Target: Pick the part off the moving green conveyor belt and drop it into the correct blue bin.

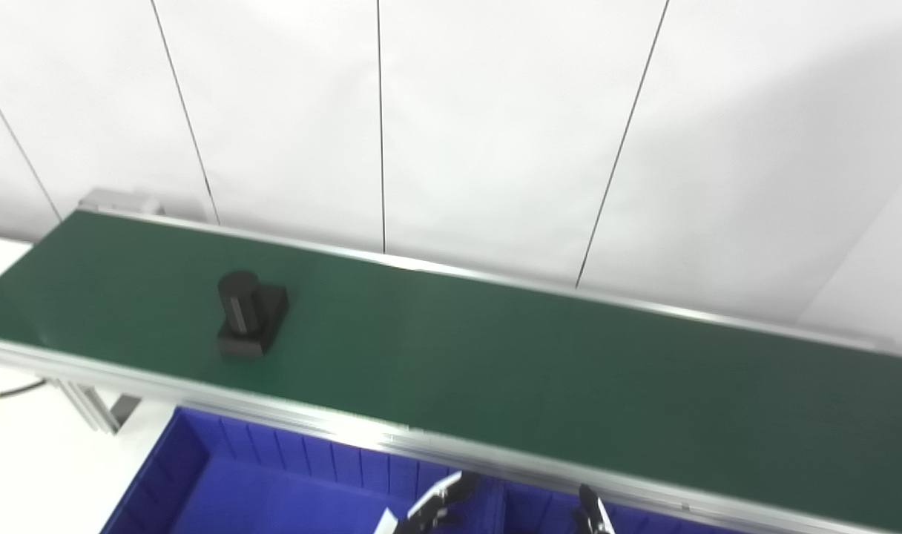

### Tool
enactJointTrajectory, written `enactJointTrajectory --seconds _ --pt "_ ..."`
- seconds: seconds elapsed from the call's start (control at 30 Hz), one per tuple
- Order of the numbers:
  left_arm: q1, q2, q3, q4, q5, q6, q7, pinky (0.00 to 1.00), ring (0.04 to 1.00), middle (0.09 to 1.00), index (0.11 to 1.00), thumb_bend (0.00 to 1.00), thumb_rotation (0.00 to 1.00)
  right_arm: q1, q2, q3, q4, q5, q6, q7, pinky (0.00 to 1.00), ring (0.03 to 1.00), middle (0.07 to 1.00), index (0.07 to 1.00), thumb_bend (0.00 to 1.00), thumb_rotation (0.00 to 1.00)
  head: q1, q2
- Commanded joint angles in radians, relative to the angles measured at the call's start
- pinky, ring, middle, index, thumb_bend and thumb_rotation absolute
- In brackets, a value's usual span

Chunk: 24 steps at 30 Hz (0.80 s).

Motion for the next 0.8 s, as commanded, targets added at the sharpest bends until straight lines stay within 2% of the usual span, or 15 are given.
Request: enactJointTrajectory --seconds 0.0,0.1,0.2,0.43,0.77 --pt "-0.012 -0.002 0.001 -0.025 -0.006 -0.042 0.001 0.76 0.851 0.855 0.843 0.79 0.95 -0.001 -0.002 0.007 -0.039 -0.001 -0.051 0.006 0.97 0.971 0.996 0.978 0.86 0.97 -0.001 -0.001" --pt "-0.014 -0.003 0.01 -0.021 0.018 -0.042 0.009 0.75 0.846 0.851 0.846 0.82 0.97 0.004 -0.001 0.007 -0.065 -0.014 -0.051 -0.011 0.97 0.971 0.987 0.968 0.9 0.97 -0.004 0.0" --pt "-0.014 -0.001 0.015 -0.028 0.012 -0.042 0.0 0.75 0.85 0.855 0.855 0.79 0.97 0.007 -0.004 0.007 -0.09 -0.02 -0.051 -0.019 1.0 0.996 0.998 0.975 0.9 0.97 -0.004 -0.001" --pt "-0.014 -0.001 0.022 -0.032 0.016 -0.042 -0.003 0.75 0.848 0.851 0.849 0.78 0.96 0.018 -0.005 -0.007 -0.142 -0.015 -0.051 -0.019 0.99 1.0 1.0 0.984 0.93 0.99 -0.008 -0.002" --pt "-0.005 0.003 0.035 -0.057 -0.003 -0.042 -0.026 0.76 0.849 0.853 0.852 0.8 0.95 0.016 -0.006 -0.033 -0.205 -0.025 -0.051 -0.034 0.96 0.973 0.989 0.994 0.93 1.0 -0.025 0.026"
